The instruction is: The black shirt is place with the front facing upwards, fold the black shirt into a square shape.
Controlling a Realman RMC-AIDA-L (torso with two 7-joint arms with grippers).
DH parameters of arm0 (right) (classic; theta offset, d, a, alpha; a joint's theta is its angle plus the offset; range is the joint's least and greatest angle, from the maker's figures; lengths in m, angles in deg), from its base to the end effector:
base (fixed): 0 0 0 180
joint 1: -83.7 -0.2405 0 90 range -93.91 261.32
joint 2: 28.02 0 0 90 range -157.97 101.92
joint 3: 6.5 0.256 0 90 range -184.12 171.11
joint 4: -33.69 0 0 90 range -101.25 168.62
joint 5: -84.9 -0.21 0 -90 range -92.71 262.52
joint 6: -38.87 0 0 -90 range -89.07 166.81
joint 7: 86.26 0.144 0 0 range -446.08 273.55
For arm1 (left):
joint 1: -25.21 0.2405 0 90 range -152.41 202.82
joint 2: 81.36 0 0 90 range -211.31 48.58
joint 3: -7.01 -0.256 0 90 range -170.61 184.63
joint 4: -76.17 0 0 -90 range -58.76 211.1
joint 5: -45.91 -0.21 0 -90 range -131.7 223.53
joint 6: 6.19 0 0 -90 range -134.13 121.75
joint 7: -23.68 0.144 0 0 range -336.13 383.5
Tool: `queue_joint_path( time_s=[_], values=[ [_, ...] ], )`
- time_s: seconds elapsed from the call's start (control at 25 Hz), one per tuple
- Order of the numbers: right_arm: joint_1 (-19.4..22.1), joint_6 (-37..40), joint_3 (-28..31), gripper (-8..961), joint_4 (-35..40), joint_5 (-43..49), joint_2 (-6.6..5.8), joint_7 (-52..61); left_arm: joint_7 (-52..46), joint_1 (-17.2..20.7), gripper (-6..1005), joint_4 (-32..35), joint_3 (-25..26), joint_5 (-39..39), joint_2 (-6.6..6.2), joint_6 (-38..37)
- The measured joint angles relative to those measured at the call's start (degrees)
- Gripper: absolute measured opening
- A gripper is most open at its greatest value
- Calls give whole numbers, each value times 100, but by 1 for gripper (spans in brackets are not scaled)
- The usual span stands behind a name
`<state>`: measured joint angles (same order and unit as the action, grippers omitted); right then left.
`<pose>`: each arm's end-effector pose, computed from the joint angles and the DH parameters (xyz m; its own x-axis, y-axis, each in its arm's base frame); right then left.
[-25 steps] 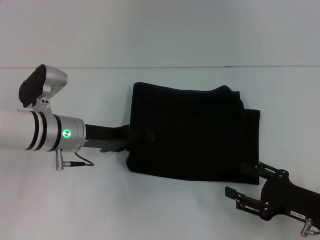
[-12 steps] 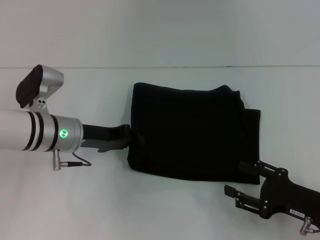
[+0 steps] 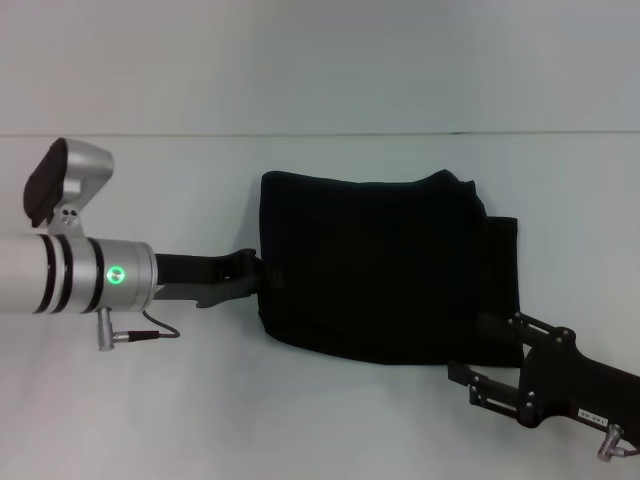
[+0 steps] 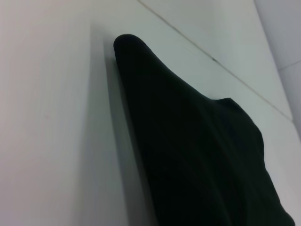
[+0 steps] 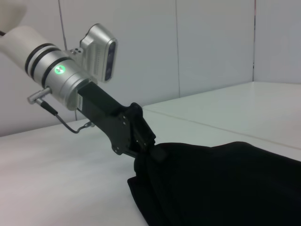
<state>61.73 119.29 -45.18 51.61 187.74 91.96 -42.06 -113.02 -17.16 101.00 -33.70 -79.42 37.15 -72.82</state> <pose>0.3171 0.2727 -0.0501 0.8079 -0.1747 -0.5629 -0.4347 -0.8215 -0.3689 -0.2572 0.3830 -0.0460 0.0856 0.9169 0.3899 0.9888 -0.1262 0.0795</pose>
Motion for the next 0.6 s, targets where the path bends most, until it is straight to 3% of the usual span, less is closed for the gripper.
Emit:
queue_joint_path(
  time_s=[0.24, 0.6],
  values=[
    [-64, -9, 8, 777, -9, -79, -2, 0, 106, 382, 13, 32, 3, 447, -36, -153],
    [-152, -47, 164, 777, -16, -99, 1, 0, 562, 1502, 15, 83, 54, 1552, -14, -442]
  ],
)
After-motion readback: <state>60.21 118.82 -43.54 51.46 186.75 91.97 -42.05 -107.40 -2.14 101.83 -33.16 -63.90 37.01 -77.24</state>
